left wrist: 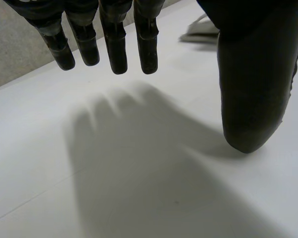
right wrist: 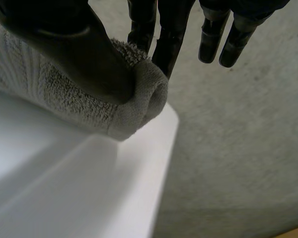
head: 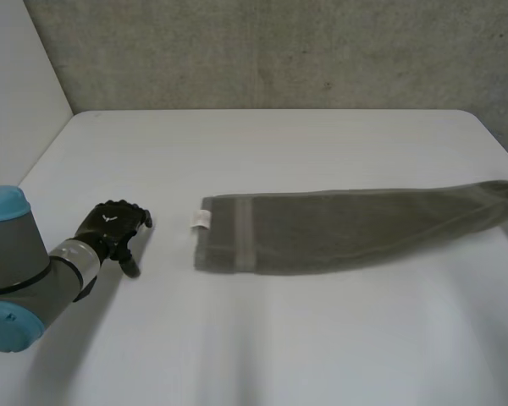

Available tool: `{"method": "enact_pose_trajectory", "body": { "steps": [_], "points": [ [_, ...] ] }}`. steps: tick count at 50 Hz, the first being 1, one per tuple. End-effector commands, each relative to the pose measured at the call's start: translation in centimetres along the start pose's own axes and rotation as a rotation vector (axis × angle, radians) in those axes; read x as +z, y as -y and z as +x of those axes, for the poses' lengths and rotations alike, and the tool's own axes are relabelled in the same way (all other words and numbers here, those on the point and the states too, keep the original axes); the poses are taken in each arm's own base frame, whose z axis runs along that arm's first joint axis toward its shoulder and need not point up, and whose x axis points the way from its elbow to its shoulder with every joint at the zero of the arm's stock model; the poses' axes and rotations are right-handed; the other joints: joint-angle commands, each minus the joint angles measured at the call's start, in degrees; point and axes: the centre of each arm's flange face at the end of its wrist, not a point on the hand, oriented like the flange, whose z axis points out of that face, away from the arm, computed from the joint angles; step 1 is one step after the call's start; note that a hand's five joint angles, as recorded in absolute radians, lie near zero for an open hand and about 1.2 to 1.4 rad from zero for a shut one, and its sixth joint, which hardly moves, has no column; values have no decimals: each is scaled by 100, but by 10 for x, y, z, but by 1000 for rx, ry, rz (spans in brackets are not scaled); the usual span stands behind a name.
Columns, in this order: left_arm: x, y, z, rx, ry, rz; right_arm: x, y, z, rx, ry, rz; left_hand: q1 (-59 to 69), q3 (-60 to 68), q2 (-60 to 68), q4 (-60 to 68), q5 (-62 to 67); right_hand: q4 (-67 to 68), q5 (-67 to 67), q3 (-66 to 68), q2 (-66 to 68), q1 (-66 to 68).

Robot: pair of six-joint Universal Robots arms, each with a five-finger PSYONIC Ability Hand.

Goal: Fold the towel.

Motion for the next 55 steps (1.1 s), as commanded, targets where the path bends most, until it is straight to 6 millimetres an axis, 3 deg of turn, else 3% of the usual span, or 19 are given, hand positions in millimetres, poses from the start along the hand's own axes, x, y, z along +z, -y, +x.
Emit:
{"method": "enact_pose_trajectory", "body": {
  "steps": [1,5,7,8,9,10,12,13,15,22,23,24,25,32,35,37,42,51,55],
  "points": [
    [-1,1,0,1,1,2,4,80,-39,-93,113,134,-350,-252,-257,-300,-88,-37,463,-36,862,535],
    [-1,3,-1,2,5,7,-1,117,-81,-103,186,207,-350,-252,-257,-300,-88,-37,463,-36,862,535],
    [-2,3,-1,2,7,8,-16,150,-135,-117,273,272,-367,-252,-274,-300,-105,-37,463,-36,862,535],
    [-2,3,-1,2,7,8,-16,150,-135,-117,273,272,-367,-252,-274,-300,-105,-37,463,-36,862,535],
    [-2,3,-1,2,7,8,-29,169,-167,-126,331,313,-367,-252,-274,-300,-105,-37,463,-36,862,535],
    [-3,4,-1,2,9,9,-29,169,-167,-126,331,313,-367,-252,-274,-300,-105,-37,463,-36,862,535],
    [-4,4,-1,1,7,9,-59,191,-228,-140,456,375,-367,-252,-274,-300,-105,-37,463,-36,862,535],
    [-5,4,-1,2,8,10,-60,191,-229,-141,456,375,-367,-252,-274,-300,-105,-37,463,-36,862,535],
    [-5,4,-1,2,6,9,-84,199,-283,-153,562,411,-367,-252,-274,-300,-105,-37,463,-36,862,535],
    [-5,3,0,2,5,7,-116,210,-357,-170,660,495,-367,-252,-274,-300,-105,-37,463,-36,862,535],
    [-5,3,0,2,5,6,-115,208,-365,-172,652,493,-367,-252,-274,-300,-105,-37,-2246,-36,-1847,-2174],
    [-5,3,1,3,1,7,-115,208,-365,-172,652,493,-384,-252,-291,-300,-122,-37,-2273,-36,-1874,-2201],
    [-5,3,1,3,1,7,-114,203,-369,-174,652,477,-384,-252,-291,-300,-122,-37,-6453,-36,-6054,-6381],
    [-7,7,4,7,-5,19,-118,186,-369,-168,670,395,-434,-252,-341,-300,-172,-37,-6537,-36,-6138,-6465],
    [-9,14,3,1,-3,39,-119,183,-347,-136,651,351,-435,-252,-342,-300,-172,-37,-6537,-36,-6138,-6465],
    [-10,19,6,7,-9,54,-106,174,-305,-89,578,283,-451,-252,-358,-300,-189,-37,-6537,-36,-6138,-6465],
    [-16,35,25,25,-54,108,-104,154,-268,-13,530,197,-451,-252,-358,-300,-189,-37,-6537,-36,-6138,-6465],
    [-25,48,59,6,-136,153,-99,107,-227,90,462,61,-451,-252,-358,-300,-189,-37,-6537,-36,-6138,-6465],
    [-28,48,69,13,-161,155,-95,87,-217,136,446,51,-485,-252,-392,-300,-223,-37,-5507,-36,-5108,-5435]
  ]
}}
